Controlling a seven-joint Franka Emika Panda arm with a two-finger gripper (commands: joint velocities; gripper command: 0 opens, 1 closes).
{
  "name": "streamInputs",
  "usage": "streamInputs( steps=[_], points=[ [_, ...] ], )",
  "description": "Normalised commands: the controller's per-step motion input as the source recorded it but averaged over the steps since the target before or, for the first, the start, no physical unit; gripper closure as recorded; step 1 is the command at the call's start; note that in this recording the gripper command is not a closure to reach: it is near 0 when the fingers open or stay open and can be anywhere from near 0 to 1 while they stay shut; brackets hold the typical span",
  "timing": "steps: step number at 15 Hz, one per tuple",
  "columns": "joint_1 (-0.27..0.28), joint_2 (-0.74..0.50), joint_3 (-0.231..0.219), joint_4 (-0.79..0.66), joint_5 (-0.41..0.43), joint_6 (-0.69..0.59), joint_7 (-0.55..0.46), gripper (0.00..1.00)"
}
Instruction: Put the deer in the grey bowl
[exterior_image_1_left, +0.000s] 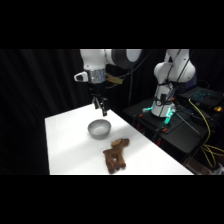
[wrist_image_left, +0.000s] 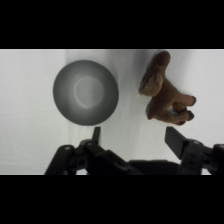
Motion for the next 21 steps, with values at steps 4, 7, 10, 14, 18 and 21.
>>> streamInputs(
  steps=[4, 7, 10, 14, 18, 21],
  points=[
    [0.013, 0.00, 0.034, 0.00, -0.013, 0.02, 0.07, 0.00],
    [0.064, -0.03, 0.077, -0.07, 0.074, 0.19, 0.08, 0.00],
    [0.078, -0.07, 0.089, -0.20, 0.184, 0.38, -0.01, 0.00],
    [0.042, 0.09, 0.056, -0.18, 0.199, 0.46, -0.14, 0.00],
    [0.013, 0.36, 0.045, -0.02, 0.141, 0.46, -0.21, 0.00],
    [0.016, 0.49, 0.036, 0.25, 0.024, 0.30, -0.13, 0.00]
  ],
)
